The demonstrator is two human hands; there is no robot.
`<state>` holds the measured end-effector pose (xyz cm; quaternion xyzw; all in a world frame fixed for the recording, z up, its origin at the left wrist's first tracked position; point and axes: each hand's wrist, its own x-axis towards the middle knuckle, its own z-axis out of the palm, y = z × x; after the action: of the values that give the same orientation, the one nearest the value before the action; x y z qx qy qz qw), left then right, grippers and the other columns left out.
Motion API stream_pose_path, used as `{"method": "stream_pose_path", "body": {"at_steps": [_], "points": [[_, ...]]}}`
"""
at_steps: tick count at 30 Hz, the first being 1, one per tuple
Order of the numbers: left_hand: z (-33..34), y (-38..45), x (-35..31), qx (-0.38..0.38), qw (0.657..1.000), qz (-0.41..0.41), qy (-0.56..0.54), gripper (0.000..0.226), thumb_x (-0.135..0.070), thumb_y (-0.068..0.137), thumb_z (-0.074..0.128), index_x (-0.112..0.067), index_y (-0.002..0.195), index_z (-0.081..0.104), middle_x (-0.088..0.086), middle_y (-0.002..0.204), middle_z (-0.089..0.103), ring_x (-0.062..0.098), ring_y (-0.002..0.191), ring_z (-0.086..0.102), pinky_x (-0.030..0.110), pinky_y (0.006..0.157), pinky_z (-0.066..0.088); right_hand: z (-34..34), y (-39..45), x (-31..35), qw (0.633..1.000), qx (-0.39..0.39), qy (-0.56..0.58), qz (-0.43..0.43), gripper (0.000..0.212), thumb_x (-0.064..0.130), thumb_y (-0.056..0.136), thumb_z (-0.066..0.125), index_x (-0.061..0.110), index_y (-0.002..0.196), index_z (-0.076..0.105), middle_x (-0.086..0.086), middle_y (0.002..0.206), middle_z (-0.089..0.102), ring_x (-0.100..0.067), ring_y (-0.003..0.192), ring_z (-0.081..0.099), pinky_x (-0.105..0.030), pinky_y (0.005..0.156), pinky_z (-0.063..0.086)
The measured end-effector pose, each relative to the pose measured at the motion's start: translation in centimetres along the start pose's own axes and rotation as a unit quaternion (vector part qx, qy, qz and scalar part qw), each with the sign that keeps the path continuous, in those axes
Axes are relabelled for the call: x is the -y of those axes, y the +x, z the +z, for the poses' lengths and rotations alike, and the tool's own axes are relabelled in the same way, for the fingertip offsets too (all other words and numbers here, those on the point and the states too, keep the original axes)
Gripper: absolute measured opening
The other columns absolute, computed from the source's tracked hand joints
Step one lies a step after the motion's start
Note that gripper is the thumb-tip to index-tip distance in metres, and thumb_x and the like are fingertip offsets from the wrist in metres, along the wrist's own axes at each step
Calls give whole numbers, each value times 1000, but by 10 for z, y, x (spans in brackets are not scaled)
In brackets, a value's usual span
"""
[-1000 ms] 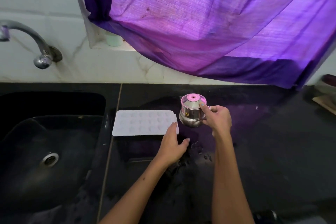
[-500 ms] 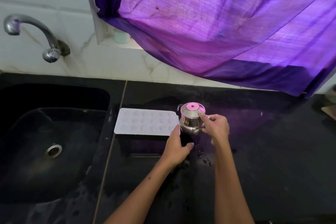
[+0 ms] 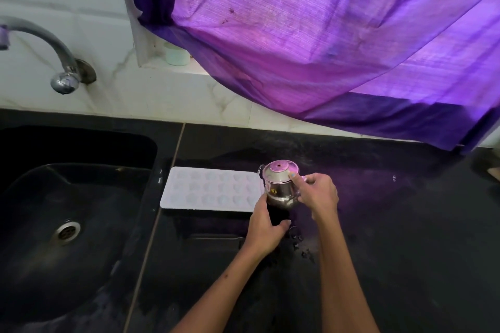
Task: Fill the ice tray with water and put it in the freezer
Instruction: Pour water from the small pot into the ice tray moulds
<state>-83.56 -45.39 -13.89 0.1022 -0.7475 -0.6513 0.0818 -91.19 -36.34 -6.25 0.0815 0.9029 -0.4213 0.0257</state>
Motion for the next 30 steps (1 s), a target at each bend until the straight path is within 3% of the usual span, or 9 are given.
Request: {"method": "stream_pose_path", "body": {"at_steps": [5,9,18,23,27,30], "points": [[-4,1,-1,-2,1000,-3,10,60,-5,76,71,-27,125,43,-22,113,49,-18,99,42,-6,78,29,4,3,3,1000,10,3,3,32,50,84,67,21,72,64,-4,84,74,-26,88,70,-43,92,51],[-7,1,-4,5,1000,-10,23,61,-7,77,70,-25,129,43,-34,103,41,-26,90,37,-9,71,29,4,2,5,1000,5,8,11,34,49,83,69,22,65,61,-6,83,74,-28,88,70,-45,92,51],[-14,2,-9,29,999,11,26,58,-4,76,70,-25,125,46,-36,97,43,-40,85,36,-11,69,28,2,-1,11,999,-13,22,35,35,49,82,70,22,61,61,-6,81,74,-29,87,71,-44,91,51],[-23,5,-7,42,998,16,40,57,-9,78,69,-23,129,46,-35,98,41,-41,85,32,-11,69,27,4,-4,14,999,-19,23,45,36,48,82,71,20,61,62,-7,82,74,-29,86,71,-44,90,52],[-30,4,-7,54,998,18,41,57,-9,79,69,-35,121,42,-32,104,43,-40,88,32,-11,72,27,5,-9,12,998,-13,42,47,37,50,82,69,14,72,69,-9,84,74,-31,86,71,-44,89,53],[-34,3,-8,52,998,21,36,61,-11,79,69,-33,128,40,-33,109,42,-36,93,33,-11,75,27,6,-13,10,995,-20,78,52,38,49,81,70,13,70,68,-7,69,73,-27,77,72,-45,88,55]]}}
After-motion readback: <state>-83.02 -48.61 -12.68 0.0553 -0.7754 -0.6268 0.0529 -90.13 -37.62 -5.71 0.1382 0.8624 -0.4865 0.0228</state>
